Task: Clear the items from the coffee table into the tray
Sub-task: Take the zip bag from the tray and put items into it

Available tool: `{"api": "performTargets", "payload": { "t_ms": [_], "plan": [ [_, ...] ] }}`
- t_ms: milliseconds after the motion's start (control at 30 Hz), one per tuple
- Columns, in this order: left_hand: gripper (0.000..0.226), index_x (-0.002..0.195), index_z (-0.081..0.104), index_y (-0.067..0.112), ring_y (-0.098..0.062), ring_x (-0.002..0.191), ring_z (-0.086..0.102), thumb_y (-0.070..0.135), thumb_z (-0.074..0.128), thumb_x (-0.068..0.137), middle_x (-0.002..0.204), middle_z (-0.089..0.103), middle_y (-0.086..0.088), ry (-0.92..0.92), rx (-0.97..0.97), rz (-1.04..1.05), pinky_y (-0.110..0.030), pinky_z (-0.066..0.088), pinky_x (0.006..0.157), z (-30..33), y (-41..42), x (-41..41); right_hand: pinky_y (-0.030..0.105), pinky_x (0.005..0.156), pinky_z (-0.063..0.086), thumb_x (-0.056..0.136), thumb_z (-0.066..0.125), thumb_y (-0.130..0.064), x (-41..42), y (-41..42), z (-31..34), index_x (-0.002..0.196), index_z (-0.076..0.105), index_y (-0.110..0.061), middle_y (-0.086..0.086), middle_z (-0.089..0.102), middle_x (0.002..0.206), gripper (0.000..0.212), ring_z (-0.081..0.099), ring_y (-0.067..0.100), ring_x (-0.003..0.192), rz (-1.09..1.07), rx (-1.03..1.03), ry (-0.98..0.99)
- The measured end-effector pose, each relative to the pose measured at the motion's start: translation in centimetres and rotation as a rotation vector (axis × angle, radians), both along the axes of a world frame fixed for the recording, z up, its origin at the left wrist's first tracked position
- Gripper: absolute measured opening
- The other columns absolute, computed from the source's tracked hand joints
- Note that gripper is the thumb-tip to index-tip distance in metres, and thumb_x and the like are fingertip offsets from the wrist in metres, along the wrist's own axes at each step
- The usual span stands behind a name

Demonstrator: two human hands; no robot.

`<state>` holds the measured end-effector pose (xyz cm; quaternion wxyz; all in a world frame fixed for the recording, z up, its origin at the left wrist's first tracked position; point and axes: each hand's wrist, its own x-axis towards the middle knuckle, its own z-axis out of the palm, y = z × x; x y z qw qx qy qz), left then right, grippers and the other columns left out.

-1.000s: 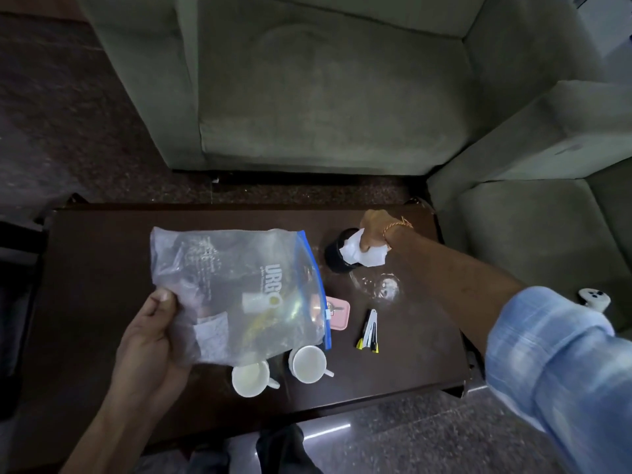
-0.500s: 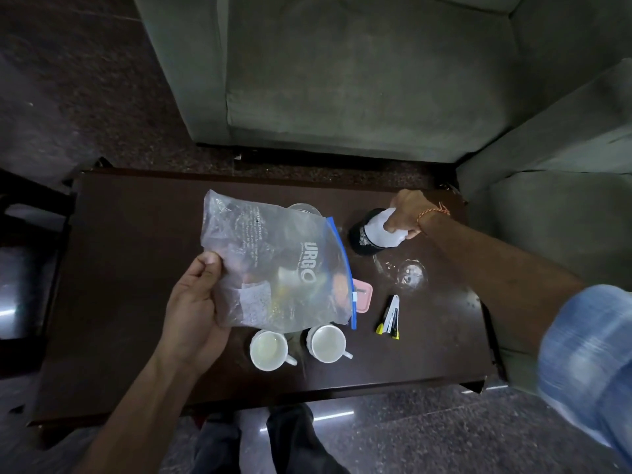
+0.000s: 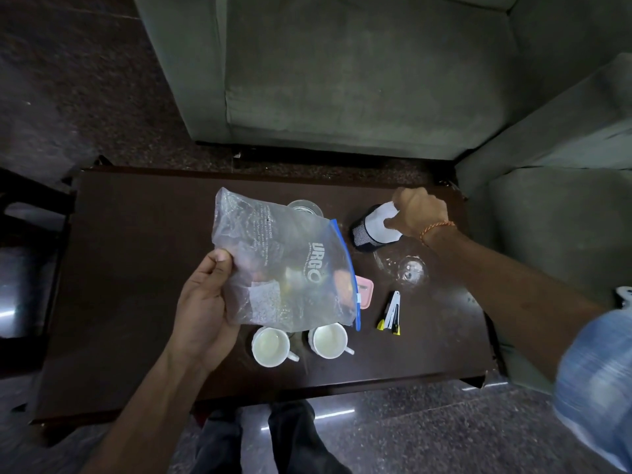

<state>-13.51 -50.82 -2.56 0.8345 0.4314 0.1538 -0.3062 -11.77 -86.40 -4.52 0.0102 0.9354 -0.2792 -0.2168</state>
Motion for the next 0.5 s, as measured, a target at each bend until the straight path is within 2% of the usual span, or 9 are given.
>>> {"api": "performTargets", "payload": {
  "t_ms": [100, 167, 267, 300, 367, 400, 500],
  "plan": [
    [0.021, 0.099, 0.06, 0.015, -0.019, 0.101, 0.067, 0.031, 0.047, 0.096, 0.113, 0.069, -0.006, 0.007, -0.002, -0.004, -0.043, 0.054, 0.09, 0.4, -0.1, 0.2, 0.038, 0.086, 0.048, 0.074, 0.073, -0.039, -0.9, 0.6, 1.6, 0.118, 0.06, -0.02, 0.009, 0.064, 0.116, 0.05, 0.062, 0.033, 0.107, -0.028, 0.054, -0.18],
    [0.022, 0.103, 0.059, 0.014, -0.021, 0.103, 0.064, 0.031, 0.047, 0.096, 0.114, 0.067, -0.007, 0.012, 0.012, -0.011, -0.043, 0.053, 0.091, 0.9, -0.2, 0.3, 0.038, 0.091, 0.052, 0.076, 0.073, -0.04, -1.4, 1.7, 2.8, 0.119, 0.062, -0.019, 0.006, 0.066, 0.117, 0.049, 0.063, 0.027, 0.107, -0.064, 0.198, -0.334],
    [0.029, 0.119, 0.052, 0.011, -0.022, 0.105, 0.063, 0.029, 0.044, 0.098, 0.116, 0.064, -0.01, 0.006, 0.027, -0.029, -0.044, 0.051, 0.094, 1.5, -0.3, 0.7, 0.023, 0.092, 0.052, 0.079, 0.079, -0.033, -1.4, 4.6, 4.8, 0.112, 0.068, -0.016, 0.001, 0.071, 0.111, 0.039, 0.066, 0.012, 0.1, -0.111, 0.607, -0.504],
    [0.029, 0.122, 0.051, 0.012, -0.02, 0.102, 0.064, 0.029, 0.044, 0.098, 0.114, 0.065, -0.009, 0.001, 0.026, -0.035, -0.041, 0.054, 0.092, 1.7, -0.2, 0.9, 0.022, 0.095, 0.052, 0.08, 0.078, -0.026, -1.0, 5.9, 5.6, 0.112, 0.067, -0.013, 0.002, 0.071, 0.113, 0.036, 0.066, 0.011, 0.1, -0.134, 0.792, -0.522],
    [0.029, 0.122, 0.052, 0.011, -0.016, 0.098, 0.067, 0.026, 0.043, 0.099, 0.111, 0.068, -0.007, 0.001, 0.021, -0.043, -0.034, 0.058, 0.085, 1.9, 0.0, 1.2, 0.022, 0.097, 0.051, 0.084, 0.074, -0.009, 0.1, 8.0, 7.1, 0.121, 0.062, -0.006, 0.01, 0.067, 0.123, 0.039, 0.064, 0.013, 0.105, -0.145, 1.135, -0.485],
    [0.027, 0.119, 0.055, 0.008, -0.014, 0.096, 0.068, 0.024, 0.043, 0.099, 0.11, 0.069, -0.006, 0.003, 0.015, -0.046, -0.03, 0.059, 0.081, 2.0, 0.1, 1.3, 0.022, 0.099, 0.05, 0.085, 0.071, -0.003, 0.7, 8.9, 7.8, 0.127, 0.058, -0.004, 0.012, 0.064, 0.128, 0.044, 0.063, 0.014, 0.11, -0.116, 1.242, -0.429],
    [0.026, 0.096, 0.066, 0.011, -0.009, 0.089, 0.07, 0.02, 0.042, 0.101, 0.1, 0.073, -0.002, -0.008, -0.015, -0.056, -0.021, 0.057, 0.072, 2.0, 0.3, 1.4, 0.024, 0.106, 0.043, 0.084, 0.066, 0.006, 2.3, 11.5, 9.2, 0.136, 0.049, -0.002, 0.015, 0.059, 0.134, 0.055, 0.057, 0.016, 0.122, 0.052, 1.346, -0.221]
  ]
}}
